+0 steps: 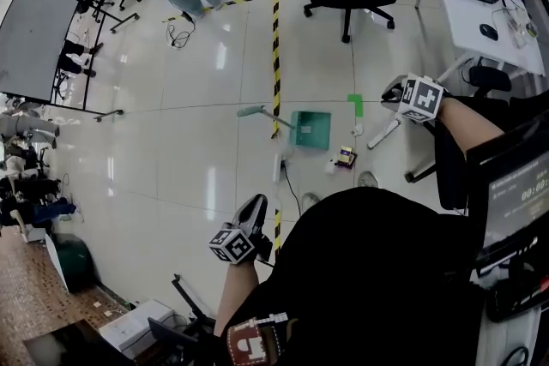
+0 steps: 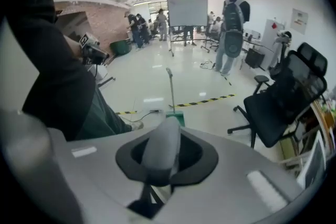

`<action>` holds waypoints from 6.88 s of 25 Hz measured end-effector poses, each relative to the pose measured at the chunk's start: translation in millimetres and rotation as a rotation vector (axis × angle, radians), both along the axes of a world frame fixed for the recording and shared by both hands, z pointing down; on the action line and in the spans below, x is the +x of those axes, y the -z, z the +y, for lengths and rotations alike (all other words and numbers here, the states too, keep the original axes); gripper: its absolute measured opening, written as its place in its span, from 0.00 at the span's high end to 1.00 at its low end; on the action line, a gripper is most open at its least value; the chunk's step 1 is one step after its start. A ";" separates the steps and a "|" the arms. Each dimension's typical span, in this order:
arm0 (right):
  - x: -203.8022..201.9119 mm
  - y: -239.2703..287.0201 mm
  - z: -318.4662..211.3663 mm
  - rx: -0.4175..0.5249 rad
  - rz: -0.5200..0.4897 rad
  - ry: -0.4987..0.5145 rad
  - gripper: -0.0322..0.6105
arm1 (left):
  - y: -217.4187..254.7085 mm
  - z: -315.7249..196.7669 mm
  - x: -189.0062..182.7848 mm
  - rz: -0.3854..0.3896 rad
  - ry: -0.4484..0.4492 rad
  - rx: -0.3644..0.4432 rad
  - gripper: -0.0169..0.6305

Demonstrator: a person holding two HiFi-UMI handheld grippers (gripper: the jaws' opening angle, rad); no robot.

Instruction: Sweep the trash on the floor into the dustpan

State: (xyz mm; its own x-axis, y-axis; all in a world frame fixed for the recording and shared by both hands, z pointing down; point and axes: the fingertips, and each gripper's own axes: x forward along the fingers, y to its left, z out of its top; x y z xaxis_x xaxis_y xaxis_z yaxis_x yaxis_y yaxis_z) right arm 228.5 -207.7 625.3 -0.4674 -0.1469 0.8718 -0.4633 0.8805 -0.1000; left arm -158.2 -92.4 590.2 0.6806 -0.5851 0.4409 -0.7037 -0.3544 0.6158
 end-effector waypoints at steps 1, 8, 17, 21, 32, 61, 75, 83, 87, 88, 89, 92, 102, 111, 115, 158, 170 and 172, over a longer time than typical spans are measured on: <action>-15.0 -6.5 1.5 -0.012 0.018 0.061 0.89 | -1.1 -0.8 -8.0 0.000 0.006 -0.002 0.92; -134.6 -37.9 1.7 -0.071 0.084 0.458 0.90 | -5.2 11.4 -78.4 0.018 0.113 -0.005 0.92; -291.6 -55.4 -14.1 0.030 0.006 0.681 0.90 | -15.6 54.7 -152.9 0.021 0.287 -0.031 0.92; -336.6 -41.2 -22.4 0.124 -0.034 0.748 0.91 | -18.9 60.9 -164.6 0.027 0.319 -0.037 0.92; -274.3 -1.4 -34.6 0.183 -0.042 0.643 0.91 | -9.7 20.0 -124.9 0.040 0.212 0.005 0.92; -325.6 4.2 -22.3 0.268 -0.073 0.810 0.91 | -2.0 43.2 -133.4 0.026 0.257 0.000 0.92; -267.8 24.8 -25.1 0.200 0.002 0.782 0.91 | -4.6 23.5 -104.5 0.049 0.188 0.005 0.92; -234.5 -35.3 -15.8 0.038 0.157 0.849 0.91 | -4.5 43.8 -113.7 0.038 0.218 -0.017 0.92; -256.0 -58.6 -11.8 0.057 0.129 0.863 0.91 | -3.0 58.6 -124.1 0.028 0.246 -0.037 0.92; -267.5 -60.6 -14.6 0.076 0.106 0.851 0.91 | -4.1 60.2 -126.3 0.027 0.250 -0.042 0.92; -279.5 -61.7 -17.6 0.097 0.083 0.845 0.91 | -5.9 61.1 -128.0 0.025 0.254 -0.047 0.92; -312.2 -53.7 -25.3 0.185 0.002 0.832 0.91 | -11.3 61.9 -129.6 0.022 0.262 -0.051 0.92; -301.1 20.0 -50.2 0.292 -0.123 0.673 0.91 | -6.7 42.3 -112.3 0.045 0.216 -0.017 0.92; -265.5 22.6 -43.3 0.281 -0.023 0.706 0.91 | -13.0 33.4 -100.8 0.050 0.172 -0.005 0.92; -242.0 3.5 -26.0 0.234 0.044 0.738 0.91 | -7.2 33.9 -97.1 0.050 0.161 -0.002 0.92; -295.0 18.9 -40.6 0.462 -0.037 0.791 0.91 | -5.8 44.4 -107.7 0.042 0.192 -0.020 0.92; -218.4 43.1 -22.5 0.331 0.049 0.337 0.91 | -4.6 1.5 -111.1 0.093 -0.033 0.027 0.92; -204.8 52.0 -5.2 0.319 0.074 0.230 0.91 | -4.0 -4.7 -110.0 0.111 -0.120 0.035 0.92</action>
State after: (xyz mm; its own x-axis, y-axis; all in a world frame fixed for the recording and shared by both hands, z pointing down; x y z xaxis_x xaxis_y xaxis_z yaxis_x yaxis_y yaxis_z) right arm 23.6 -212.9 573.4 -0.4573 -0.3147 0.8318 -0.2458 0.9436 0.2219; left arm -268.2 -97.1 594.3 0.7899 -0.5104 0.3400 -0.5833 -0.4540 0.6736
